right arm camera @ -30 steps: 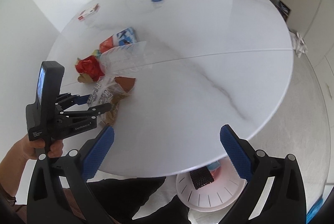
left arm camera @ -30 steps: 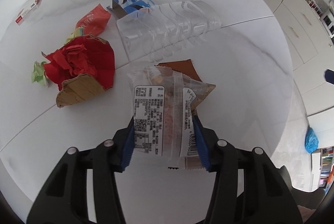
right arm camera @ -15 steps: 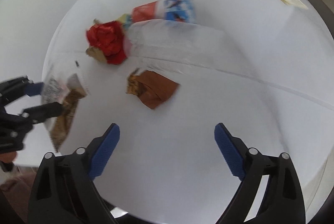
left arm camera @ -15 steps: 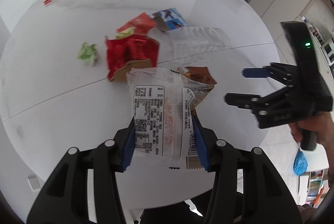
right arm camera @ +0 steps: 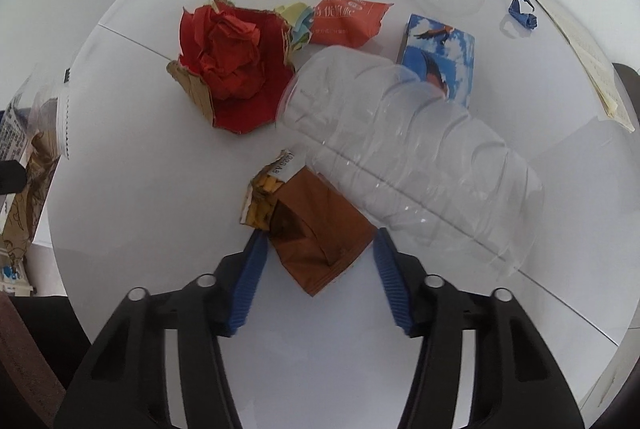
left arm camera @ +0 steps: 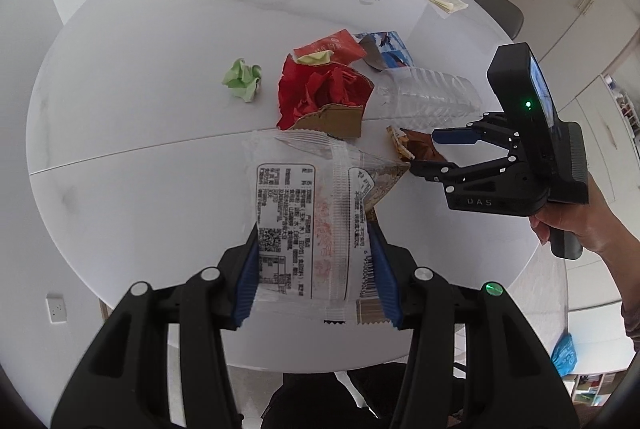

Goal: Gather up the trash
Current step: 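Grasp the brown wrapper with the right gripper while the left holds the snack bag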

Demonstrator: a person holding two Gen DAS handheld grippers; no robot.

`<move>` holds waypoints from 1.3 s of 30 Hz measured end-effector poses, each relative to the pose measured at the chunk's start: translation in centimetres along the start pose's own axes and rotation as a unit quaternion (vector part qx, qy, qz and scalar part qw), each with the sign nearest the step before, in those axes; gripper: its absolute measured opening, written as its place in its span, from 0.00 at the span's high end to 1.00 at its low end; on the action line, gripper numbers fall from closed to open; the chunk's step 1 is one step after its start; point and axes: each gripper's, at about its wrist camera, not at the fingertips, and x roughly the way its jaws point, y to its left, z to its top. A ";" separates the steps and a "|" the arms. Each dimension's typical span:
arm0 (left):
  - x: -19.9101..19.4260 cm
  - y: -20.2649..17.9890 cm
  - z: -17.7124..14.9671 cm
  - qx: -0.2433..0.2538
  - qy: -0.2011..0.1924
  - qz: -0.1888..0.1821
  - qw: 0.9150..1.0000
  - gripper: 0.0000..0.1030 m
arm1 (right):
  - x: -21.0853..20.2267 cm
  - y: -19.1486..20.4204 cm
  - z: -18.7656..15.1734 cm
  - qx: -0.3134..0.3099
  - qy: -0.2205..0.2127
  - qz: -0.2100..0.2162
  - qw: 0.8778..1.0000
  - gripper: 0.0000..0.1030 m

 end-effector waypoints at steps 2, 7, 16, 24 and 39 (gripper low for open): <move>-0.1 -0.2 -0.1 -0.001 -0.001 0.000 1.000 0.53 | -0.2 0.1 0.2 0.000 -0.004 0.004 1.000 0.61; -0.5 -1.2 -0.2 0.006 -0.007 -0.001 1.000 0.53 | -1.1 -0.4 -0.3 0.022 -0.011 0.021 0.999 0.70; -1.2 -5.3 -0.4 0.043 -0.009 -0.023 0.999 0.53 | -8.3 -2.8 -8.4 0.164 -0.061 0.087 0.981 0.79; 0.0 -7.7 -0.7 0.051 0.007 -0.035 0.998 0.53 | -9.7 -3.4 -13.0 0.206 -0.055 0.079 0.974 0.62; -0.3 -4.9 -0.8 0.004 0.000 -0.015 1.000 0.53 | -2.2 -1.4 -1.8 -0.024 -0.005 0.089 0.996 0.46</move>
